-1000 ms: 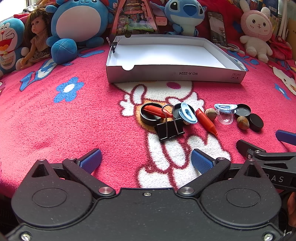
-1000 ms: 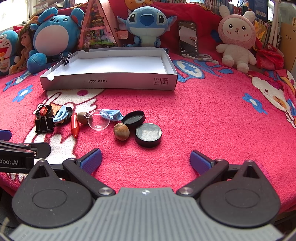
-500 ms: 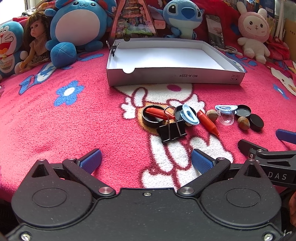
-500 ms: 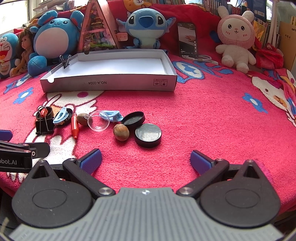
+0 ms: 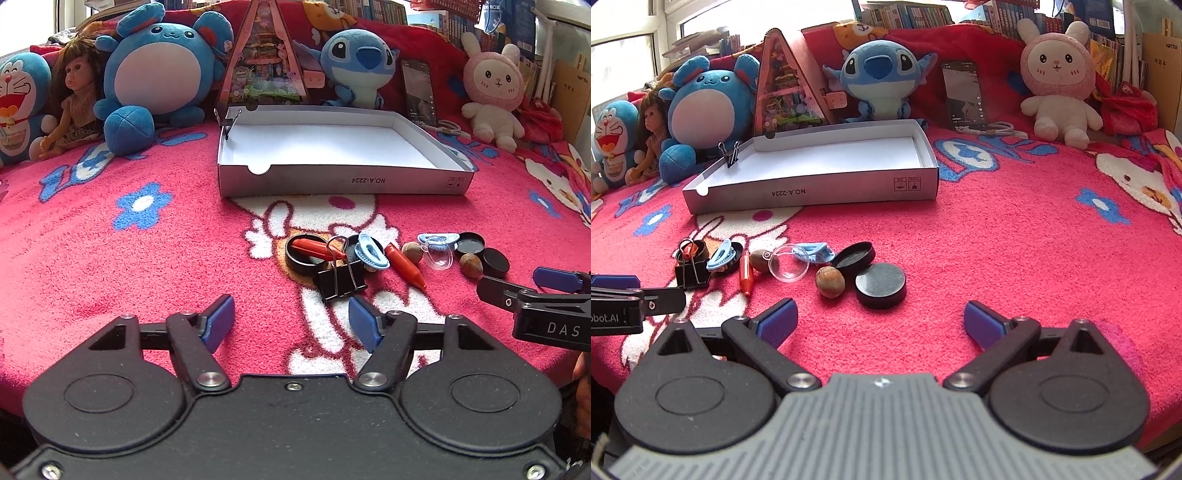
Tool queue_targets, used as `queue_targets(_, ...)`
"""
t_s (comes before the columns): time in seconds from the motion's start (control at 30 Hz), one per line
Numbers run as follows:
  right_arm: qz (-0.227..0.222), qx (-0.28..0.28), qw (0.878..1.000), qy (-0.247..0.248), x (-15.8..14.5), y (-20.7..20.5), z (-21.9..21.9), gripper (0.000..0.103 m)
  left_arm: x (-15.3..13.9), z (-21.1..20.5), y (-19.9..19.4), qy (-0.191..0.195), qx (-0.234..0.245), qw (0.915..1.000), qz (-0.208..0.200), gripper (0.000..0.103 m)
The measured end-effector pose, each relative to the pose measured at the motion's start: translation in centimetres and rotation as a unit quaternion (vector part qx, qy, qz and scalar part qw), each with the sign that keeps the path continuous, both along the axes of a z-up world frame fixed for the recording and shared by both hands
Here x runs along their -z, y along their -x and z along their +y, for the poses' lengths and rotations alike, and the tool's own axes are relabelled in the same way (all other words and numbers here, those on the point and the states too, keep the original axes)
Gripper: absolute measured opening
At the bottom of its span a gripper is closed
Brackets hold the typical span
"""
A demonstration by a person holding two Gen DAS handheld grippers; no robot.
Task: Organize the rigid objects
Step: 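Close the left gripper on the black binder clip while the right grips the black puck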
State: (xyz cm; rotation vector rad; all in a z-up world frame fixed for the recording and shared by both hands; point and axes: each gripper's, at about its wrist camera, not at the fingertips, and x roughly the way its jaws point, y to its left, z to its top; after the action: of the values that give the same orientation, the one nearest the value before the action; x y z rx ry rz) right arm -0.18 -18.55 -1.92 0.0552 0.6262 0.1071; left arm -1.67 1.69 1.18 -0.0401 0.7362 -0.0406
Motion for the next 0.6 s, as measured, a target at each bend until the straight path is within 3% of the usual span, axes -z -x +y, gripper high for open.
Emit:
queue_targets(0.07,-0.007,0.011,1.000,-0.005,-0.2,0.0,-0.5,0.091,-0.4,0.1,0.1,0.011,0.003,0.9999,-0.005,0.048)
queue_targets(0.2,-0.013,0.015,1.000,0.014,-0.3,-0.2,-0.9,0.078,-0.9,-0.6,0.2,0.033,0.023,0.9990,-0.018,0.047)
queue_targets(0.43,-0.021,0.009,0.999,0.034,-0.1,-0.3,-0.4,0.066,0.7,-2.4,-1.9,0.015,0.006,0.9998,-0.012,0.044)
queue_targets(0.53,-0.025,0.002,0.999,0.043,0.1,-0.6,0.1,0.062,1.0,-2.9,-2.3,0.004,0.012,0.9998,-0.018,0.035)
queue_targets(0.6,-0.024,-0.003,0.999,0.046,0.2,-0.8,0.4,0.054,0.9,-3.1,-2.3,0.005,0.012,0.9997,-0.020,0.035)
